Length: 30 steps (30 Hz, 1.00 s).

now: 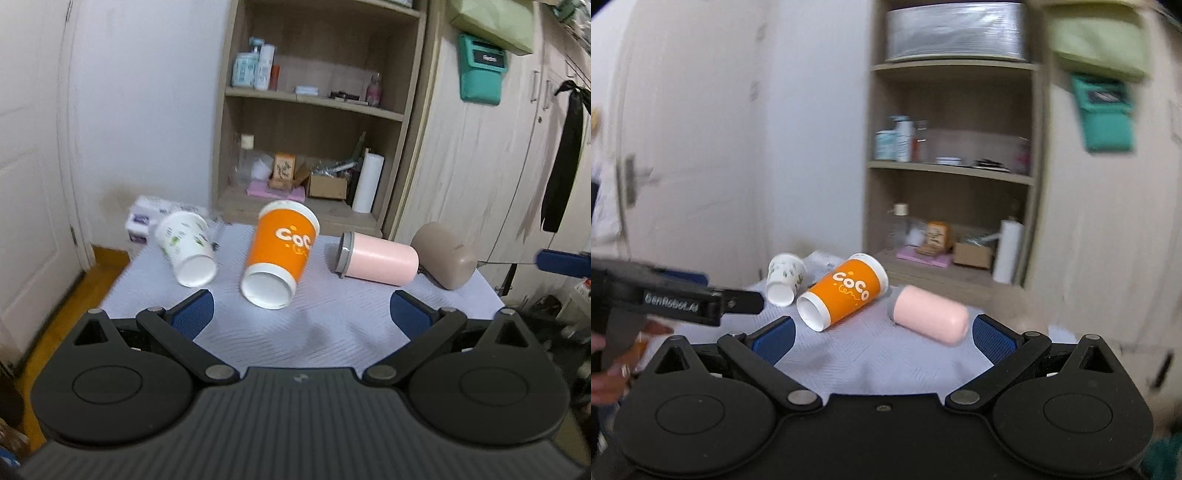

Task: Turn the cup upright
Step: 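Move the right gripper down over the lying pink tumbler and close on it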

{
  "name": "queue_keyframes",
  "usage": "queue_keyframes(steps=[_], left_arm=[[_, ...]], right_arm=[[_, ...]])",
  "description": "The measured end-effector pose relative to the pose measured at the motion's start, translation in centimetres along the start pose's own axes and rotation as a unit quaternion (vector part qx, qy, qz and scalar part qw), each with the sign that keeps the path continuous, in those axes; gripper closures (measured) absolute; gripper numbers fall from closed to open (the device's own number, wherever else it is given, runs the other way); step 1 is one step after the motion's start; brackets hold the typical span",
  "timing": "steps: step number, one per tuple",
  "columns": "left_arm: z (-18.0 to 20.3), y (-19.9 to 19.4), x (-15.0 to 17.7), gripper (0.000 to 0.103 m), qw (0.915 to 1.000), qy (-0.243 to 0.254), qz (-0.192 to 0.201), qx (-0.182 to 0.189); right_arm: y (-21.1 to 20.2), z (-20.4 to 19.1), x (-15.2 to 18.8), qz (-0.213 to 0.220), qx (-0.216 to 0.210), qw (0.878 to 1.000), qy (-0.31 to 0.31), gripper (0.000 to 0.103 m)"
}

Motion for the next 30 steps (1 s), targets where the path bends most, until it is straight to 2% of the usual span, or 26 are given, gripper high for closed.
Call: queue_keyframes(steps=[3,6,11,15,21,23,26,30], left_arm=[[-0.5,2.5,0.0,0.0,0.9994,-0.029,-0.01,0.012],[-1.2,4.7,0.1,0.0,0.9977,-0.063,-0.013,0.022],[-2.0,7.5,0.8,0.0,0.9935,-0.102,-0.03,0.041],[-2.5,9.0,1.3,0.0,0.9902,-0.123,-0.041,0.053],[-2.9,10.2,1.4,0.0,0.9845,-0.154,-0.039,0.074],[-2.8,10.6,1.2,0.0,0.9839,-0.155,-0.04,0.079],[-3.1,10.7,1.0,0.0,0.9831,-0.162,-0.036,0.079],[-3.3,10.8,1.4,0.0,0.9815,-0.168,-0.041,0.083]], right_arm=[[3.1,-0.6,-0.8,-0.01,-0.024,0.997,-0.067,0.0],[6.1,-1.0,-0.3,-0.024,-0.036,0.99,-0.135,0.0],[11.2,-1.1,0.8,-0.039,-0.026,0.966,-0.253,0.0],[14.2,-1.4,1.2,-0.059,-0.044,0.948,-0.31,0.0],[18.6,-1.3,1.3,-0.087,-0.054,0.929,-0.355,0.0],[19.8,-0.7,0.9,-0.089,-0.062,0.931,-0.348,0.0],[21.6,0.0,0.7,-0.117,-0.076,0.937,-0.32,0.002],[23.2,0.1,1.0,-0.135,-0.074,0.932,-0.328,0.002]])
Point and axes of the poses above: each gripper's, at about its wrist camera, not at the fingertips, and y roughly the way its jaws point, z to its right, x to its underside, the point moved 7 cm from there along y, roughly the way its jaws point, and after that the axes turned 11 degrees about x, right-handed, at the moved point
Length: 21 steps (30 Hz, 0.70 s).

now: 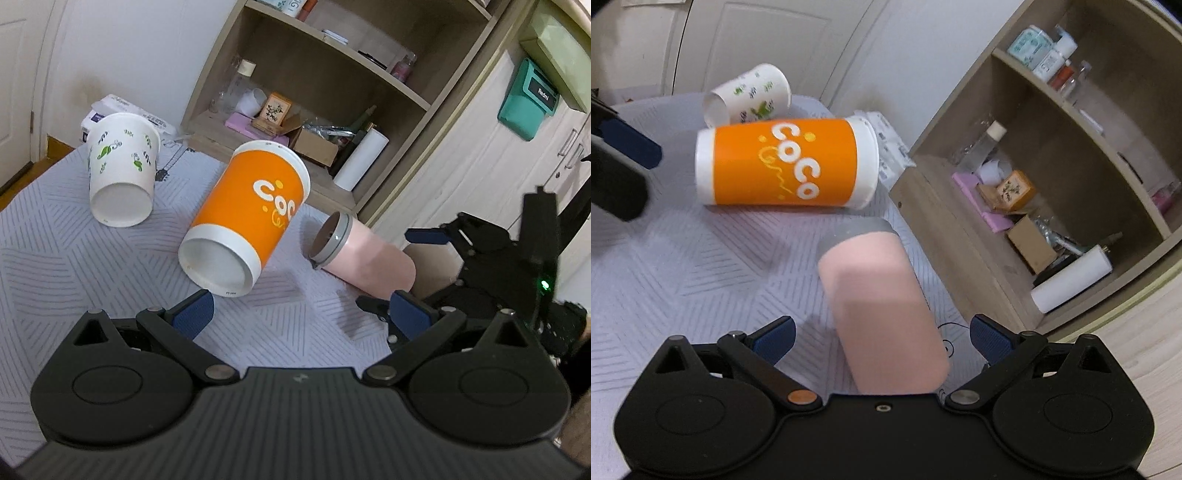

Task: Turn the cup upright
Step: 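Move the right gripper down over the lying pink tumbler and close on it, then lift the pink tumbler with the right gripper and rotate it lid-up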

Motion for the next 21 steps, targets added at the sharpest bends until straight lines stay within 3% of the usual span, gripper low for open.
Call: queue_keyframes(steps=[9,13,17,21], left_arm=[[-0.2,0.6,0.7,0.0,0.9999,0.0,-0.017,-0.003],[-0.2,0.4,0.7,0.0,0.9998,-0.004,-0.017,-0.001],[-0.2,0.2,0.9,0.0,0.9998,-0.005,-0.02,-0.002],[-0.2,0.2,0.9,0.0,0.9996,-0.015,-0.023,0.001]], right_arm=[[2.5,-0.3,0.2,-0.044,-0.016,0.999,-0.021,0.002],[2.3,-0.1,0.0,-0.058,-0.018,0.998,-0.004,0.03],[1.2,-0.2,-0.1,-0.066,-0.036,0.997,0.028,0.034],[-0.2,-1.0,0.2,-0.08,-0.026,0.995,0.056,0.034]])
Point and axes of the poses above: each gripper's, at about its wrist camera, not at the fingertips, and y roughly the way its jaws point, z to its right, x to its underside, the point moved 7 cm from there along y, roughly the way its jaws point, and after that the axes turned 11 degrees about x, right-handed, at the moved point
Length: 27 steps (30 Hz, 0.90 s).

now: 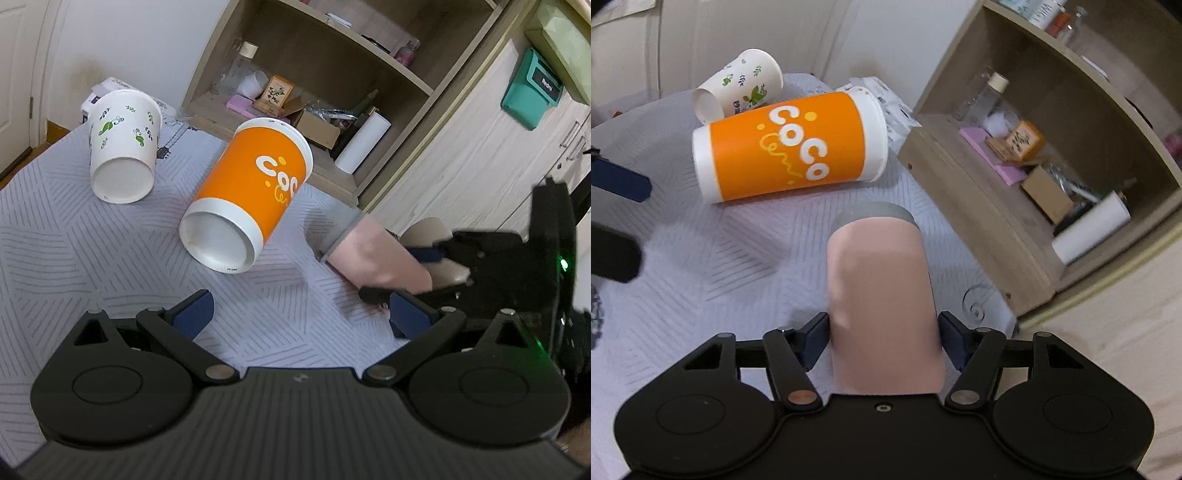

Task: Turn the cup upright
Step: 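Lift the pink tumbler with the right gripper and rotate it lid-up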

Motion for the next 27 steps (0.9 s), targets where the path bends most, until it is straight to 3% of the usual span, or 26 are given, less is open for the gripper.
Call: queue_keyframes(steps=[5,12,23,27], left_arm=[[0.6,-0.8,0.4,0.0,1.0,-0.005,0.0,0.005],[1.8,-1.7,1.5,0.0,0.9997,-0.004,-0.01,0.02],[3.1,-2.8,3.5,0.0,0.998,-0.011,-0.043,0.045],[3.6,-2.3,4.3,0.0,0.9952,-0.04,-0.063,0.064]], right_arm=[[-2.3,-0.6,1.4,-0.016,-0.009,0.997,0.073,0.034],[-5.6,-1.9,3.4,-0.005,0.002,0.992,0.126,0.034],[-9.2,-4.6,5.8,-0.025,-0.035,0.973,0.226,0.034],[-9.8,-5.4,7.0,-0.044,-0.074,0.959,0.271,0.034]])
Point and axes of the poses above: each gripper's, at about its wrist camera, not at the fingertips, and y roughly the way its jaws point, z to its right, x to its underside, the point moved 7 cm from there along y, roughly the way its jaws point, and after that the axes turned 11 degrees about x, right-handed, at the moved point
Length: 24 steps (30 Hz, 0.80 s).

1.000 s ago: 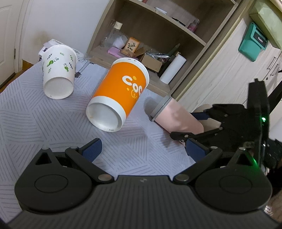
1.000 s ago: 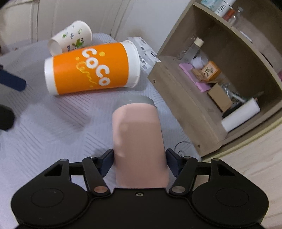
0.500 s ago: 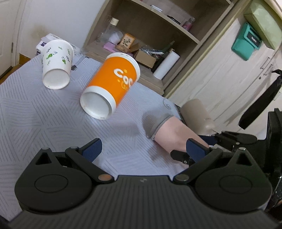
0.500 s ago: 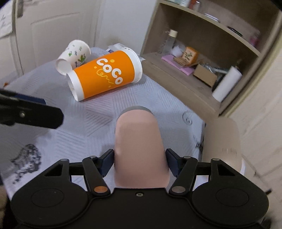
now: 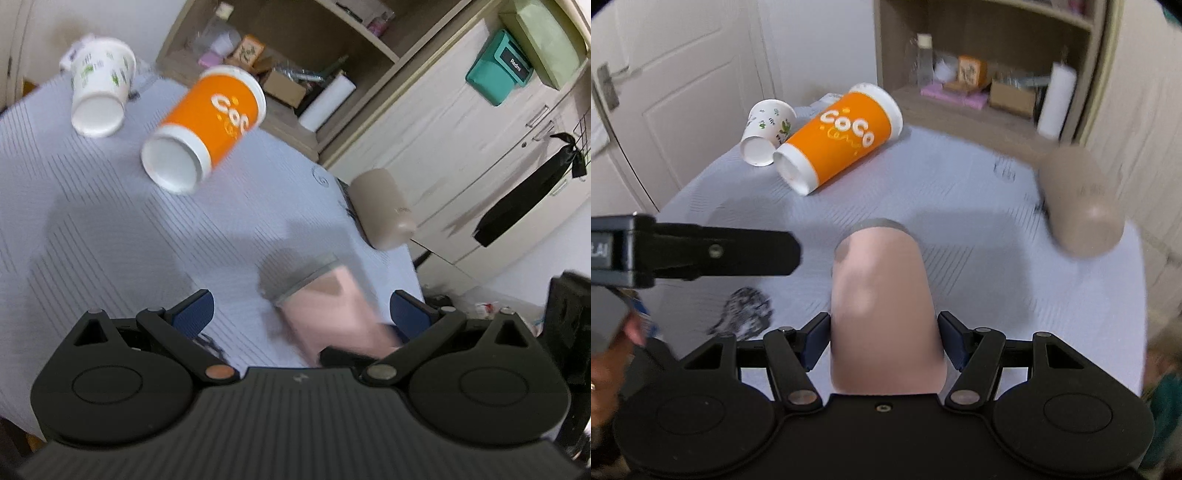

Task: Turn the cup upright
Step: 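Lift the pink tumbler with the right gripper and rotate it lid-up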

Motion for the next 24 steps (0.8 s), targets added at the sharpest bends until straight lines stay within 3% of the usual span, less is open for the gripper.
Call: queue_keyframes(steps=[4,17,23,24], left_arm=[[0.6,0.8,0.5,0.0,0.9996,-0.015,-0.018,0.016],[0.7,2.7,1.6,0.0,0.9973,-0.044,-0.055,0.022],[0.9,4.5,2.2,0.005,0.9958,-0.046,-0.072,0.033],[0.8,4.8,2.2,0.01,0.9956,-0.048,-0.074,0.032]], right_arm=[[-0.5,0.4,0.9,-0.02,-0.041,0.998,0.049,0.035],[-1.6,1.3,1.8,-0.018,-0.069,0.997,0.041,0.033],[-1.5,1.2,2.1,-0.03,-0.1,0.994,0.04,0.031],[-1.3,1.1,2.1,-0.033,-0.105,0.993,0.039,0.03]])
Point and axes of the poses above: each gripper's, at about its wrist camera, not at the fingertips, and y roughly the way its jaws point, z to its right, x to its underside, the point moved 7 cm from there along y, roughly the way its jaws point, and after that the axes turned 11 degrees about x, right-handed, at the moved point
